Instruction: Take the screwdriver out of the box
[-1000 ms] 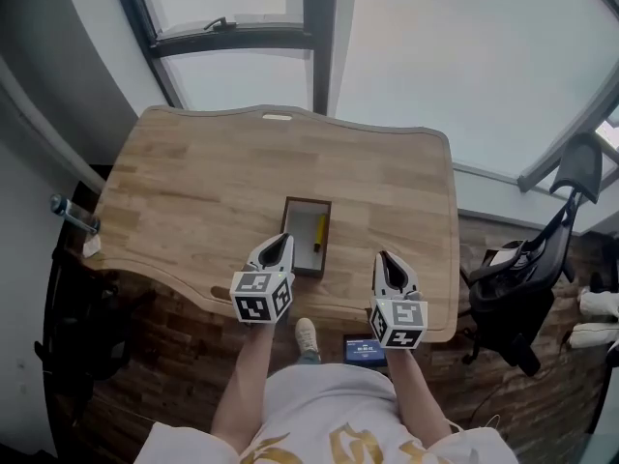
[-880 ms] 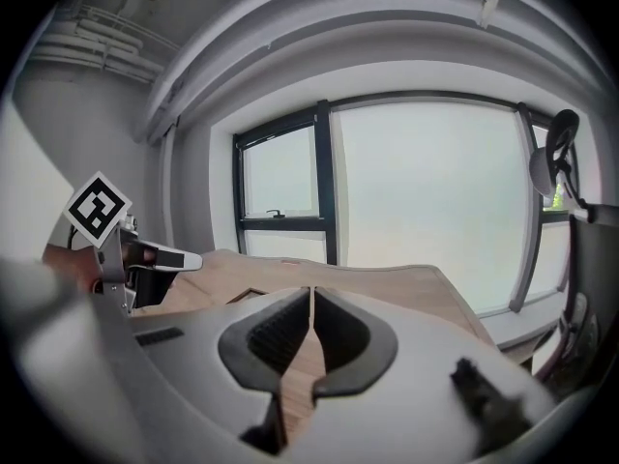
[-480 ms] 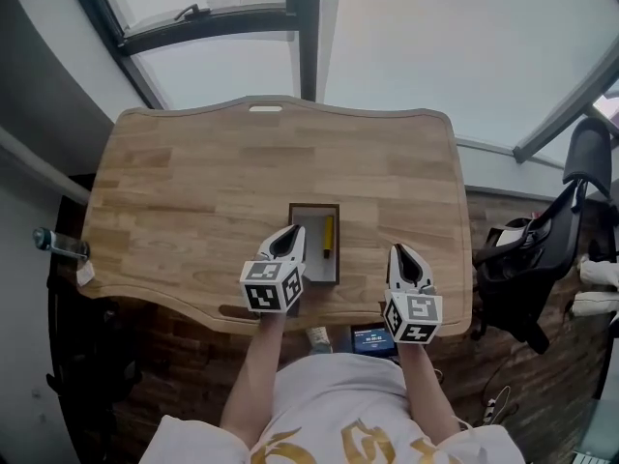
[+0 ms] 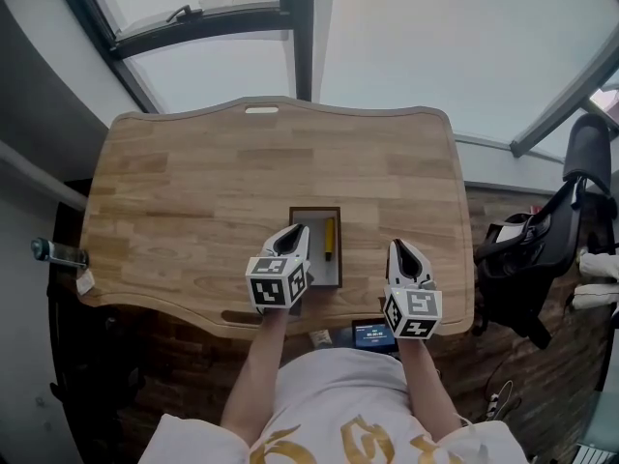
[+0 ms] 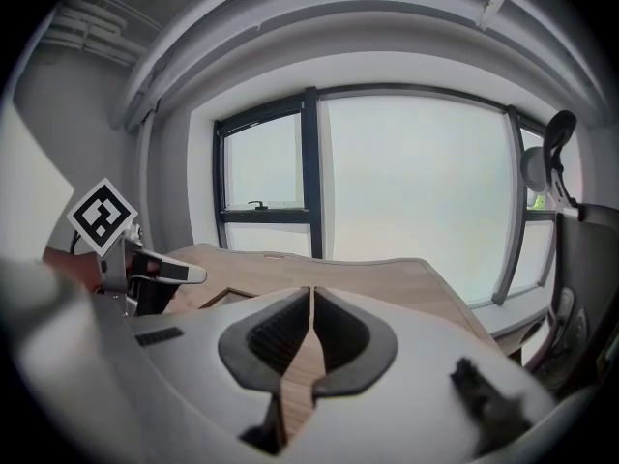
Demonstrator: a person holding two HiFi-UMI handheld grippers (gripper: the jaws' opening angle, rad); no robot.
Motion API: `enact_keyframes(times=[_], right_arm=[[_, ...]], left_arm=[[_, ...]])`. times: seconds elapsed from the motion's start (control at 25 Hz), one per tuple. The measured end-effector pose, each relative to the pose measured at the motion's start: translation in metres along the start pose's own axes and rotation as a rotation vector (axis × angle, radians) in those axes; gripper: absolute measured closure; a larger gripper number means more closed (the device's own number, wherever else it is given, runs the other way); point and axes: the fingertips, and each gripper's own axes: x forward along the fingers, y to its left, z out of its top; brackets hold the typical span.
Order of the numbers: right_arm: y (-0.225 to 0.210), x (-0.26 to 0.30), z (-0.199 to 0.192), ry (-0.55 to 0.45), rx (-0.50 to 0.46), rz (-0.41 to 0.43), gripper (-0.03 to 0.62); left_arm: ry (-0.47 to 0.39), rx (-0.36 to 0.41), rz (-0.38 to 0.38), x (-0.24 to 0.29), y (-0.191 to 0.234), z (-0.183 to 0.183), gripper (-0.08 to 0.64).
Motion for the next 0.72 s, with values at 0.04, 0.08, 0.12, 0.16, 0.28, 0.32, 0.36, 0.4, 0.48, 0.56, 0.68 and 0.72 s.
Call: enact_keyframes(times=[0.04,0.08,0.12,0.16,0.28,0.32,0.36,0.4,0.48,0.56,0.68,0.72], right_arm=[[0.000,0.002,0.000,0.003,0.000,0.003,0.558],[0.001,0.005,0.001,0.004,0.000,0.006,0.558],[0.002,0.007,0.002,0.006,-0.001,0.010,0.558],[0.002,0.008,0.002,0.008,-0.002,0.013,0.558],[0.002,0.010,0.001,0.014,-0.006,0.020,0.558],[0.002,0.012,0.000,0.017,-0.005,0.020,0.558],[0.002,0.013,-0.002,0.022,-0.003,0.020,0.558],[0.002,0.014,-0.005,0.029,-0.003,0.020,0.558],[0.002,0.016,-0.010,0.043,-0.002,0.023,0.558],[0.001,0.018,-0.012,0.049,0.001,0.028,0.558],[-0.003,0.023,-0.012,0.053,0.009,0.031,0.558],[-0.004,0.025,-0.013,0.056,0.010,0.033,0.558]], left_arm=[[0.000,-0.009,0.003,0.000,0.003,0.001,0.545],[0.001,-0.016,0.004,-0.001,0.005,0.002,0.545],[0.002,-0.020,0.005,-0.001,0.006,0.003,0.545],[0.003,-0.022,0.006,-0.001,0.006,0.004,0.545],[0.006,-0.026,0.006,0.001,0.005,0.003,0.545],[0.010,-0.024,0.005,0.003,0.006,0.003,0.545],[0.018,-0.022,0.004,0.005,0.006,0.002,0.545],[0.027,-0.021,0.004,0.007,0.006,0.000,0.545],[0.040,-0.025,0.009,0.007,0.008,-0.004,0.545],[0.042,-0.027,0.022,0.009,0.011,-0.004,0.545],[0.039,-0.023,0.031,0.014,0.009,-0.002,0.545],[0.045,-0.021,0.029,0.017,0.007,-0.002,0.545]])
